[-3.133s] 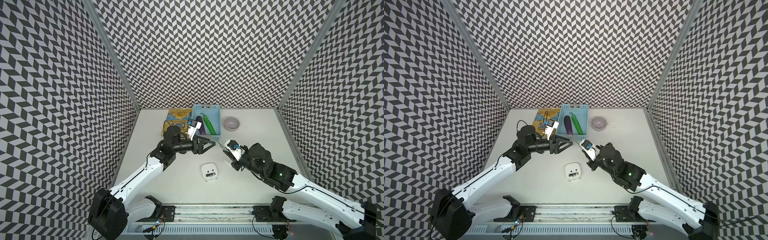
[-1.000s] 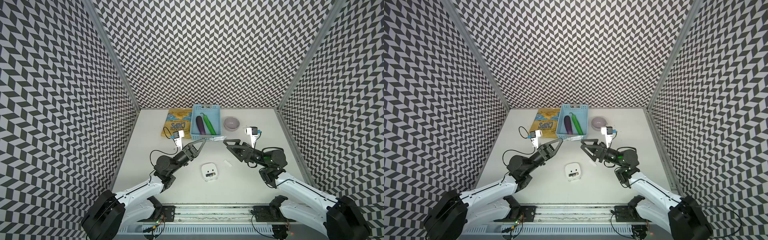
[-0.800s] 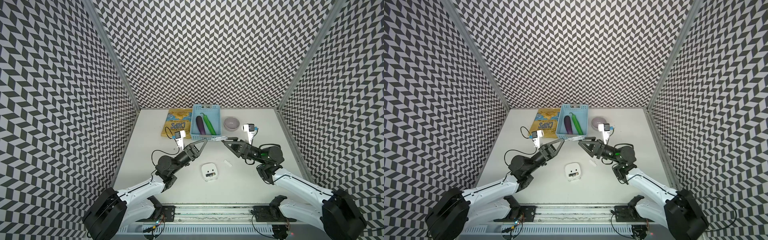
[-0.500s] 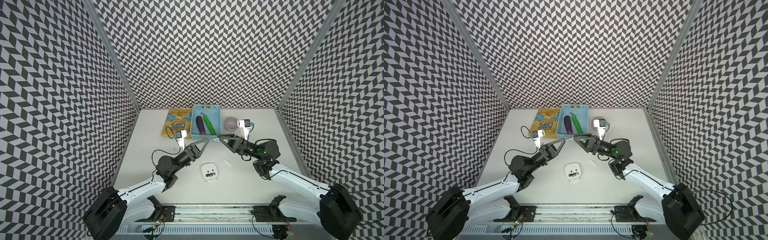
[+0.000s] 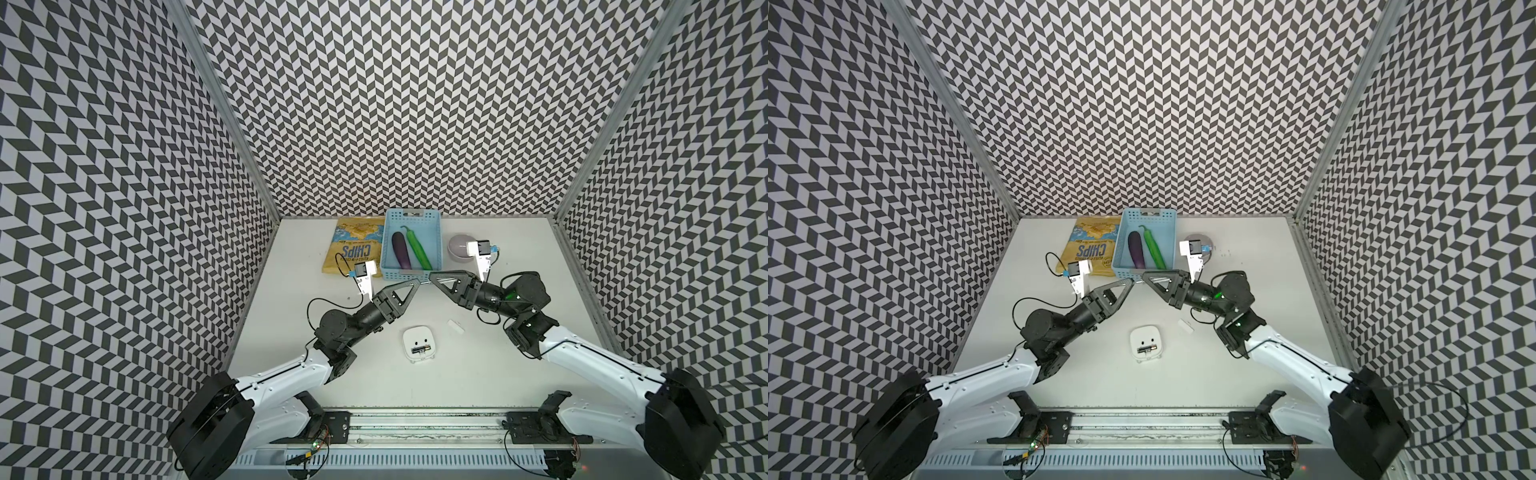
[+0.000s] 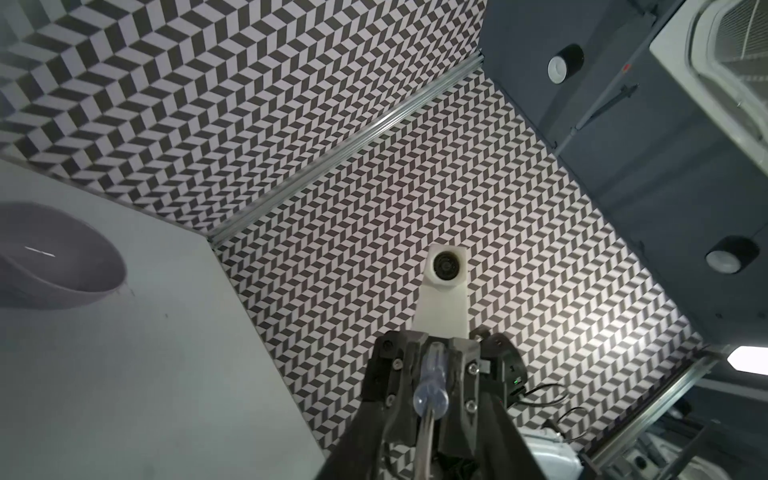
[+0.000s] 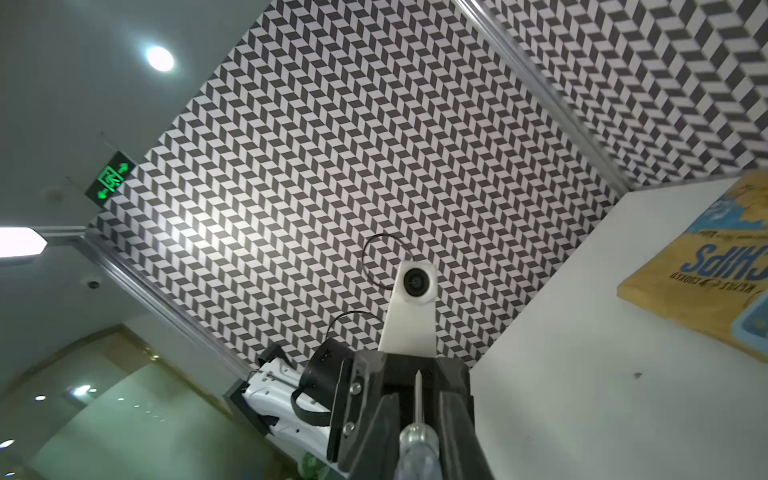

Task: Remove the battery from the alarm
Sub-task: Pick up the screwdriver from the center of the board.

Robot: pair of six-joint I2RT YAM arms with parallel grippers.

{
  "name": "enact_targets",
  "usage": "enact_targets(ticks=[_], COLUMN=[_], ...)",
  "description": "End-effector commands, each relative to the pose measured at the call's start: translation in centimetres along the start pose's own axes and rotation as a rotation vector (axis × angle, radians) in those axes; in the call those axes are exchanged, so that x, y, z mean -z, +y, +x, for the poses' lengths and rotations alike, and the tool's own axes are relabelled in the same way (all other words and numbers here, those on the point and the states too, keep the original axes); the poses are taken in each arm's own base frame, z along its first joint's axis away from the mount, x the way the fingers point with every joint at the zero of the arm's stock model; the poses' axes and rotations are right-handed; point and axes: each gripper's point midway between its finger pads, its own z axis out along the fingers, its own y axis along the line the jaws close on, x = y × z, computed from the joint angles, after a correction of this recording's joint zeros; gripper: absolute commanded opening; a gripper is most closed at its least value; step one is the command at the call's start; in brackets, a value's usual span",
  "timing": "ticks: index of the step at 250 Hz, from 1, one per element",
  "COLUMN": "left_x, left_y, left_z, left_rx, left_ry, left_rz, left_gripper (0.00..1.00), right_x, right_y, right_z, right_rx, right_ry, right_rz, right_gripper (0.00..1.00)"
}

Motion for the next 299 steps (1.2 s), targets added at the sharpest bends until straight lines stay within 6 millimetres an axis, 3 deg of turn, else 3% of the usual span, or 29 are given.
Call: enact_targets(ticks=[1,34,59,103,150,182,213,241,299], left_x=[1.3,4.1,4.7,4.0,2.4,1.0,-0.4,-0.8,-0.6], left_y=[1.5,2.5,0.2,-4.1,-2.2,-0.7,0.4,-0.1,-0.4], left_z=[-0.7,-2.4,-2.4,1.0,5.4,7.2,7.9,8.9,10.2], left_rx=[-0.135,-0.309,-0.514,-0.795,-0.916,-0.889,-0.856,-0.809,-0.754], left_ry=[0.014,0.023,0.080,0.300,0.608,0.711,0.752,0.780,0.834], left_rz=[-0.119,-0.261,-0.225,0.037,0.143,0.200,0.216,0.297,0.364], left_gripper=[0.66,0.81,0.84,0.81,0.78,0.67,0.60,0.54,0.14], right_x=[1.5,3.3,4.3,5.4,5.7,5.4,5.2,4.9,4.5], right_y=[0.3,-1.1,-1.6,-0.1,2.1,4.2,4.7,4.4,3.9], right_z=[-2.3,-1.7,-0.6,0.9,1.6,2.2,2.7,2.8,2.9], right_rx=[0.214,0.411,0.521,0.645,0.724,0.740,0.749,0.745,0.753], right_ry=[0.003,0.147,0.286,0.446,0.485,0.478,0.497,0.507,0.527], right_rz=[0.106,0.249,0.313,0.257,0.152,0.041,0.011,0.019,0.018], right_gripper=[0.00,0.00,0.00,0.00,0.00,0.00,0.00,0.00,0.00])
